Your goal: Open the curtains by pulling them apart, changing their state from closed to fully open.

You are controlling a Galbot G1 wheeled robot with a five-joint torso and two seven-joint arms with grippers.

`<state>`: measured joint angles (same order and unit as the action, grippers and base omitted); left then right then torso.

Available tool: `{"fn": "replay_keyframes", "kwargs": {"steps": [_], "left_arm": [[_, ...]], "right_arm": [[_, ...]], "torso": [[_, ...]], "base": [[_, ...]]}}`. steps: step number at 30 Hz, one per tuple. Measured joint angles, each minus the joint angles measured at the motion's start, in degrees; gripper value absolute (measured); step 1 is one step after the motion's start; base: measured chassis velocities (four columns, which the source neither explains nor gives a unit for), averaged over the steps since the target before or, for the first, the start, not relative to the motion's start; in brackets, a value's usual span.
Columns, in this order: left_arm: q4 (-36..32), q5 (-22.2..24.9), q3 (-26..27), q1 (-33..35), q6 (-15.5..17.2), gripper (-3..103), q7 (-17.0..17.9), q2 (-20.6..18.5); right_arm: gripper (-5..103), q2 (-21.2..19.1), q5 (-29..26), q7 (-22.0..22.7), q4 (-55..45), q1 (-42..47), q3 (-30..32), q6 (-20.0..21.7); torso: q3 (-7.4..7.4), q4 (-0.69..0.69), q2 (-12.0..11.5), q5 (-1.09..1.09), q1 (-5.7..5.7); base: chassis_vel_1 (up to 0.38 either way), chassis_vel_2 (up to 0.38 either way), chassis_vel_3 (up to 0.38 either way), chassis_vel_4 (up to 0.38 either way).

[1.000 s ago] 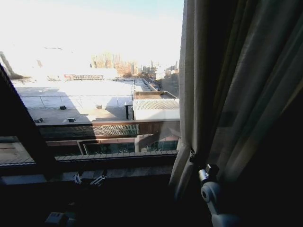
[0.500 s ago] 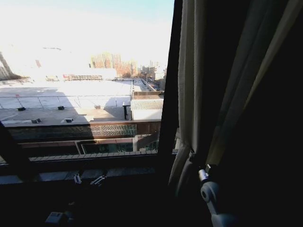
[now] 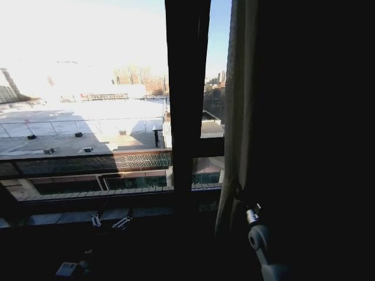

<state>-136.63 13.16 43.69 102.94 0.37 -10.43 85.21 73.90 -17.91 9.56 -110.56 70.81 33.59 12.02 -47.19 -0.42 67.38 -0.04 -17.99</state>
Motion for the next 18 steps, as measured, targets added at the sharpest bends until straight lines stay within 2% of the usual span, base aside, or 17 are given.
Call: {"fn": "replay_keyframes", "kwargs": {"steps": [4, 7, 8, 12, 13, 18], "left_arm": [[-0.1, 0.0, 0.0, 0.0, 0.0, 100, 0.1, 0.1], [-0.1, -0.1, 0.0, 0.0, 0.0, 100, 0.0, 0.4], [-0.1, -0.1, 0.0, 0.0, 0.0, 100, 0.0, 0.4], [0.0, -0.3, -0.3, 0.0, 0.0, 100, 0.0, 0.7], [0.0, -0.3, -0.3, 0.0, 0.0, 100, 0.0, 0.7], [-0.1, -0.4, 0.0, 0.2, 0.0, 100, 0.0, 0.8]], "right_arm": [[0, 0.1, -0.3, 1.5, 1.0, -0.5, 0.9, 0.1], [0, 0.0, -2.4, 5.1, 1.4, -0.8, 2.1, 0.7], [0, 0.0, -2.4, 5.1, 1.4, -0.8, 2.1, 0.7], [0, -0.1, -4.0, 9.9, 2.5, -1.8, 3.7, 1.2], [0, -0.1, -4.0, 9.9, 2.5, -1.8, 3.7, 1.2], [0, -0.1, -7.1, 16.9, 4.3, -4.3, 4.9, 1.3]], "torso": [[0.00, -0.01, 0.0, 0.03, 0.00], [0.00, -0.02, 0.0, 0.05, 0.00], [0.00, -0.02, 0.0, 0.05, 0.00], [0.00, -0.03, 0.0, 0.07, 0.00], [0.00, -0.03, 0.0, 0.07, 0.00], [0.00, -0.01, 0.0, 0.03, 0.00]], "base": [[0.062, 0.061, -0.060, -0.038], [0.008, 0.006, -0.020, -0.014], [0.000, 0.000, 0.000, 0.000], [0.000, 0.000, 0.000, 0.000], [0.000, 0.000, 0.000, 0.000], [0.000, 0.000, 0.000, 0.000]]}}
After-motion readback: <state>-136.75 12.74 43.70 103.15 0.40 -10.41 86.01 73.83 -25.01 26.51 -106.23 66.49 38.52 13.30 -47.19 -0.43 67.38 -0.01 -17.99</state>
